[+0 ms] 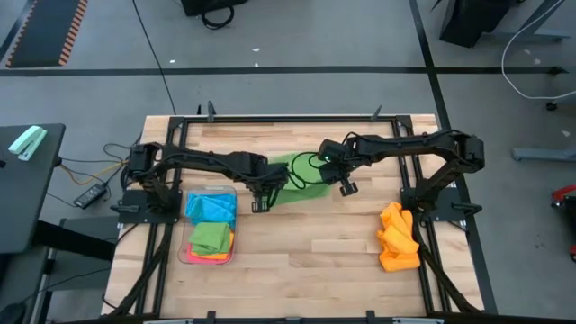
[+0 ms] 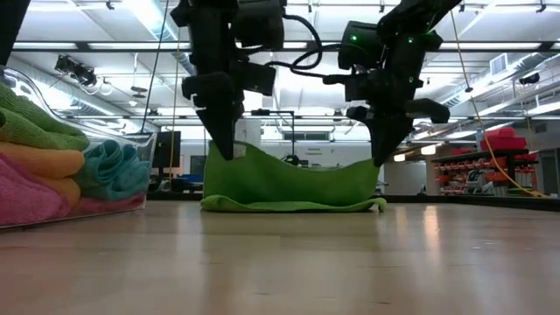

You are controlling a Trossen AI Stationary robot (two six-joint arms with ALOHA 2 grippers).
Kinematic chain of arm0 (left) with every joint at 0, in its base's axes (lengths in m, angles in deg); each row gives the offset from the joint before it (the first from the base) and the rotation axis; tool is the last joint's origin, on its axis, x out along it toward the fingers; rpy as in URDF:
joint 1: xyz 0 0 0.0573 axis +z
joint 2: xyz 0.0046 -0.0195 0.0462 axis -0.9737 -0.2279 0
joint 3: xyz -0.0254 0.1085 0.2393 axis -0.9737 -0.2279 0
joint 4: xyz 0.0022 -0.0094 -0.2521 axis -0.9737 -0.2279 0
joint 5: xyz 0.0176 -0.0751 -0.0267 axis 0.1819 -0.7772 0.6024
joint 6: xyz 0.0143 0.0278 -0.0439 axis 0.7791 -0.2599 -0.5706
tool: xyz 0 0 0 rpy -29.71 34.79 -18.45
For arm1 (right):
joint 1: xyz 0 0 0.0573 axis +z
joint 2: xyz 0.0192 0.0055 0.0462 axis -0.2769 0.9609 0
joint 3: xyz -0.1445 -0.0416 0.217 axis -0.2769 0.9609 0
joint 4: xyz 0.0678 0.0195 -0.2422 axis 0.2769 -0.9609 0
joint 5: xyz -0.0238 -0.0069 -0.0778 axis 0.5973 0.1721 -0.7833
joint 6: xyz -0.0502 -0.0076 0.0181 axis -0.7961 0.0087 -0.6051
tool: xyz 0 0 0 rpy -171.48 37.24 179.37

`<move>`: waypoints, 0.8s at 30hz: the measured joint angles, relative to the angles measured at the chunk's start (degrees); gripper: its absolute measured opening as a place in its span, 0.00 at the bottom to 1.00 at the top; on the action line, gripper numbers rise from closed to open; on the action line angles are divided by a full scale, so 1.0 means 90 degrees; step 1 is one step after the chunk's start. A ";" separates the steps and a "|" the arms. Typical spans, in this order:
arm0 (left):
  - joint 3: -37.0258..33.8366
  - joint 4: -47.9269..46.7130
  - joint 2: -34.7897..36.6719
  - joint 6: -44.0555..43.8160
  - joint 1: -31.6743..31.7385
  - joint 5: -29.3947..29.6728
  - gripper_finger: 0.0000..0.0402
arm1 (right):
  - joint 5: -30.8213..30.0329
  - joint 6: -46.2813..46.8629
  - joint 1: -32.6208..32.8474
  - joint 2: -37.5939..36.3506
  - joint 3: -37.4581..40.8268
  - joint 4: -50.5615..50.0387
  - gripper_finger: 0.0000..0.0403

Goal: Fold microfiber towels
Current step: Fold the green microfiber cloth

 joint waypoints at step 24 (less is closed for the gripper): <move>0.0000 -0.0192 -0.0382 -0.0172 -0.0216 -0.0147 0.07 | 0.0165 0.0201 0.0059 0.0000 0.0076 -0.0208 0.01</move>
